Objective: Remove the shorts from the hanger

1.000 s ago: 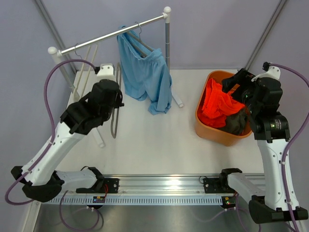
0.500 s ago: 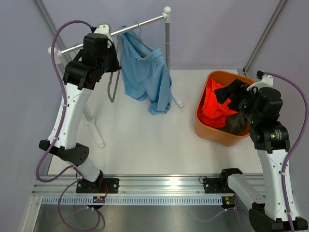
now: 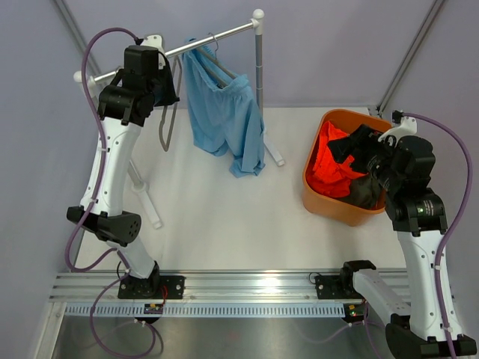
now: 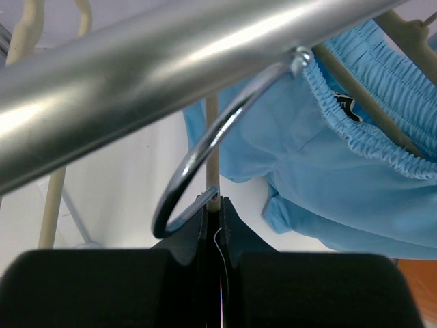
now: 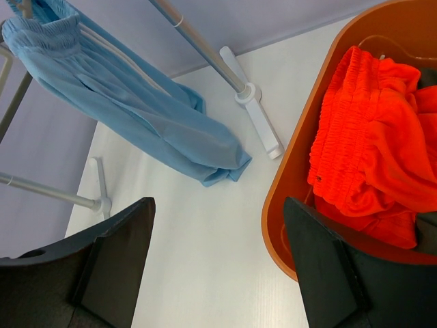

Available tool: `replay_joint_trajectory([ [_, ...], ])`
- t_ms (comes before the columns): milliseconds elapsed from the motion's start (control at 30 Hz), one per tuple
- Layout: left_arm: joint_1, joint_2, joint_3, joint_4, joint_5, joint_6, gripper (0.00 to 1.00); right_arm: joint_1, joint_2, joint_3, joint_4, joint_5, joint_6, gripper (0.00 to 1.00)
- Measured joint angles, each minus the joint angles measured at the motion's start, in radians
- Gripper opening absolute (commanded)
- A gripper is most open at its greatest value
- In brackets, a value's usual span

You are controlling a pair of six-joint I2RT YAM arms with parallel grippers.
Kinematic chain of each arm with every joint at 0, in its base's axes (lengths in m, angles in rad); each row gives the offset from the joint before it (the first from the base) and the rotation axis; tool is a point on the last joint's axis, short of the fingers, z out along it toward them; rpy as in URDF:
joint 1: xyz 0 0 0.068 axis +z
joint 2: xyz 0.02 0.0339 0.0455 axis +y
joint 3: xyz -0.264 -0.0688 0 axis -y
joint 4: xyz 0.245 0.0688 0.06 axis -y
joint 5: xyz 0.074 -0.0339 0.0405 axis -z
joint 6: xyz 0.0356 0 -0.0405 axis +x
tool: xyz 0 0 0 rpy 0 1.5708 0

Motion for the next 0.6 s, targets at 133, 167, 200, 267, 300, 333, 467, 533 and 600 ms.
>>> replay_joint_trajectory([
  [133,0.011,0.000,0.003,0.006,0.000,0.016,0.00,0.000,0.001,-0.014,0.003,-0.006,0.000,0.84],
  [167,0.013,0.001,0.006,0.006,0.000,0.020,0.00,0.000,0.002,-0.015,0.003,-0.006,0.000,0.84],
  [200,0.015,0.001,0.007,0.008,0.000,0.022,0.00,0.000,0.002,-0.015,0.004,-0.006,0.000,0.84],
  [267,0.019,0.001,0.008,0.008,0.000,0.023,0.00,0.000,0.002,-0.015,0.006,-0.006,-0.001,0.84],
  [300,0.022,0.002,0.008,0.007,0.000,0.023,0.00,0.000,0.002,-0.015,0.006,-0.006,-0.001,0.84],
  [333,0.023,0.002,0.007,0.008,0.000,0.023,0.00,0.000,0.002,-0.016,0.006,-0.006,-0.002,0.84],
  [467,0.029,-0.004,-0.042,0.036,-0.001,0.023,0.00,0.000,0.001,-0.029,0.008,-0.006,-0.004,0.84],
  [533,0.031,-0.004,-0.080,0.047,-0.001,0.023,0.00,0.000,0.001,-0.032,0.007,-0.006,-0.004,0.84],
  [600,0.031,-0.004,-0.103,0.051,-0.001,0.023,0.00,0.000,0.001,-0.032,0.007,-0.006,-0.007,0.84],
])
